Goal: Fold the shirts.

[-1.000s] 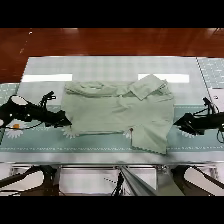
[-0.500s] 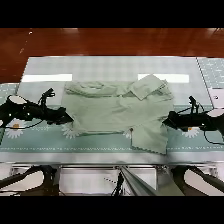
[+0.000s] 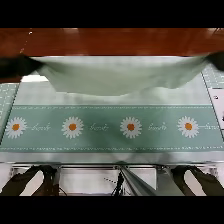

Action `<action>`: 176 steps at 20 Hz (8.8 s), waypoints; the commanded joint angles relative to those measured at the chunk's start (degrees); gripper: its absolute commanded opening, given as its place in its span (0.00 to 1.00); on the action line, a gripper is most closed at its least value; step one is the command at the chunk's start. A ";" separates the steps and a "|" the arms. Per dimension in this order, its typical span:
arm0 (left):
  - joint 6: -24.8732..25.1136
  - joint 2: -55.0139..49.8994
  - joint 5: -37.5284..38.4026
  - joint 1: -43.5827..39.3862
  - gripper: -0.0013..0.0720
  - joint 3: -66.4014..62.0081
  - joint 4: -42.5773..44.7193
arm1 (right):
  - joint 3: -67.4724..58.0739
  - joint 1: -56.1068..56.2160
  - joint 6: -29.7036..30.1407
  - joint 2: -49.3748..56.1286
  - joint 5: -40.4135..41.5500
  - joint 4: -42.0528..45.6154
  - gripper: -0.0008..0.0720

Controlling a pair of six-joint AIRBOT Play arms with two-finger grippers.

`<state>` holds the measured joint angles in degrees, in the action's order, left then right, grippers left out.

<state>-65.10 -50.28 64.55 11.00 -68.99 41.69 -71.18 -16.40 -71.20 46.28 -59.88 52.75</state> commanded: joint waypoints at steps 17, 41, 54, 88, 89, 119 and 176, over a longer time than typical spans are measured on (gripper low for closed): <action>-28.17 12.24 29.18 0.04 0.05 -41.27 23.76 | -44.22 0.09 -17.16 -5.29 -23.89 25.88 0.04; -10.95 -44.83 -16.31 -4.24 0.05 -12.50 9.66 | -41.55 11.39 -15.93 62.42 -5.92 20.28 0.04; -14.29 -45.81 5.57 -4.11 0.05 -14.19 18.56 | -41.55 11.39 -17.33 61.07 -35.08 28.15 0.04; -7.37 -34.36 9.84 1.97 0.85 25.22 14.97 | 11.32 -1.01 -5.05 15.19 -17.11 17.81 0.66; -7.50 -35.30 8.66 0.50 0.75 25.20 14.34 | 11.32 -1.01 -5.07 14.62 -17.40 17.94 0.66; -3.91 -34.36 8.02 -0.42 0.05 16.24 12.07 | 46.64 4.59 -6.49 4.92 0.70 -1.95 0.04; -7.39 -40.39 -2.60 -17.44 0.05 -6.25 -3.34 | 3.52 13.03 -0.11 26.03 1.49 -12.63 0.04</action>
<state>-72.44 -89.19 62.87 -2.11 -75.22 38.48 -67.64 -5.45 -69.95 79.94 -53.89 38.63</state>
